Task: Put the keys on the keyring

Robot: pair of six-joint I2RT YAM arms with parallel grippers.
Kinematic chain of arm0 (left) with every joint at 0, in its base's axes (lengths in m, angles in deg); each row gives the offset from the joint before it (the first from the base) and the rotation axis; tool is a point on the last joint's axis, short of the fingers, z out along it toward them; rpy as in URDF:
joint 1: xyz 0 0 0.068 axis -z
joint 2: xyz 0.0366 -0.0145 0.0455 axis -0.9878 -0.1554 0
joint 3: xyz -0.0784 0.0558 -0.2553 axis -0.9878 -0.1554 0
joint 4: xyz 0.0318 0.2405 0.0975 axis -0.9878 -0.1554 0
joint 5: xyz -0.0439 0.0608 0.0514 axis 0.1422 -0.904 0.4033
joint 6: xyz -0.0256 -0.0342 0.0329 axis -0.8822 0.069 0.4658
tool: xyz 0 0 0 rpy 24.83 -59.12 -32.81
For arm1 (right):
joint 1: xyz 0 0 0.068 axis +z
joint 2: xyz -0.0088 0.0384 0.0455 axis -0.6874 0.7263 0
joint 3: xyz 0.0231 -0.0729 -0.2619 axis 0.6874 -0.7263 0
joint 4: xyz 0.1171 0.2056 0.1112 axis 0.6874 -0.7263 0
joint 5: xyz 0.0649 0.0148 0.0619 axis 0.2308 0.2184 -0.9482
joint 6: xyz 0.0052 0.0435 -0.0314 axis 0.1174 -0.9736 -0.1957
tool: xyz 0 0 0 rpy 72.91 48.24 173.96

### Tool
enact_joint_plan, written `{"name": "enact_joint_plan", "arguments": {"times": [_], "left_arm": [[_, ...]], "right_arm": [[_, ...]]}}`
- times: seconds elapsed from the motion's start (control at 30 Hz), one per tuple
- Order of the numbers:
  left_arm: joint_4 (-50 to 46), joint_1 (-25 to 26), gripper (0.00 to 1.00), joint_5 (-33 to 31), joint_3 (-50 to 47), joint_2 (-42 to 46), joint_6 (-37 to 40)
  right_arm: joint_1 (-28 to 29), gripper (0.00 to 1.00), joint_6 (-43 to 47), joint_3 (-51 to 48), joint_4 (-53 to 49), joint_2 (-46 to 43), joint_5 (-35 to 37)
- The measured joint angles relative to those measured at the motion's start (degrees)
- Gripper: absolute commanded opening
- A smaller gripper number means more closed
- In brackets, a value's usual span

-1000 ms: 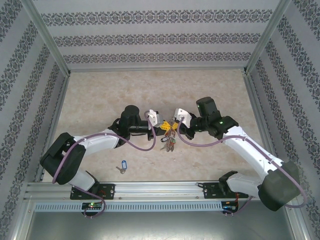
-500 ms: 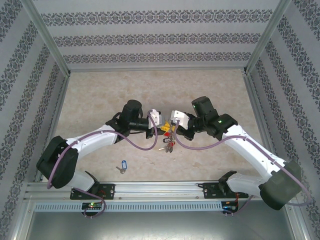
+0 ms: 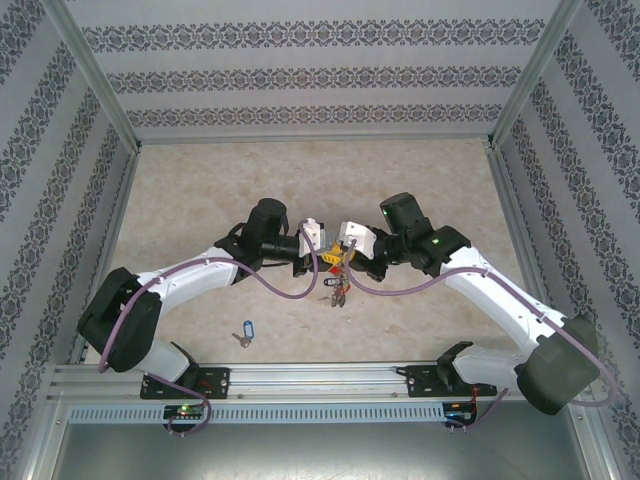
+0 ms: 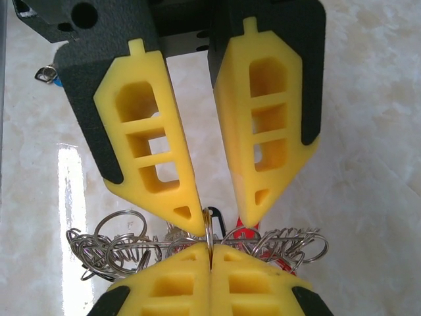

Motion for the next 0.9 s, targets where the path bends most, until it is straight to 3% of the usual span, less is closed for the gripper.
{"name": "enact_joint_plan", "arguments": {"times": [0.53,0.7,0.8,0.9], "left_arm": [[-5.07,-0.02,0.22,0.37,3.15,-1.38,3.02],[-5.14,0.00,0.12,0.37,3.17,-1.88,3.43],[-5.40,0.00,0.00,0.39,3.15,-1.92,3.63],[-5.49,0.00,0.00,0.44,3.17,-1.92,3.58]], "right_arm": [[-0.42,0.00,-0.15,0.00,0.46,0.31,-0.48],[-0.92,0.00,-0.90,-0.46,1.29,0.28,-0.94],[-1.18,0.00,-1.09,-0.83,1.90,0.26,-1.09],[-1.18,0.00,-1.11,-0.94,1.99,0.26,-1.11]]}}
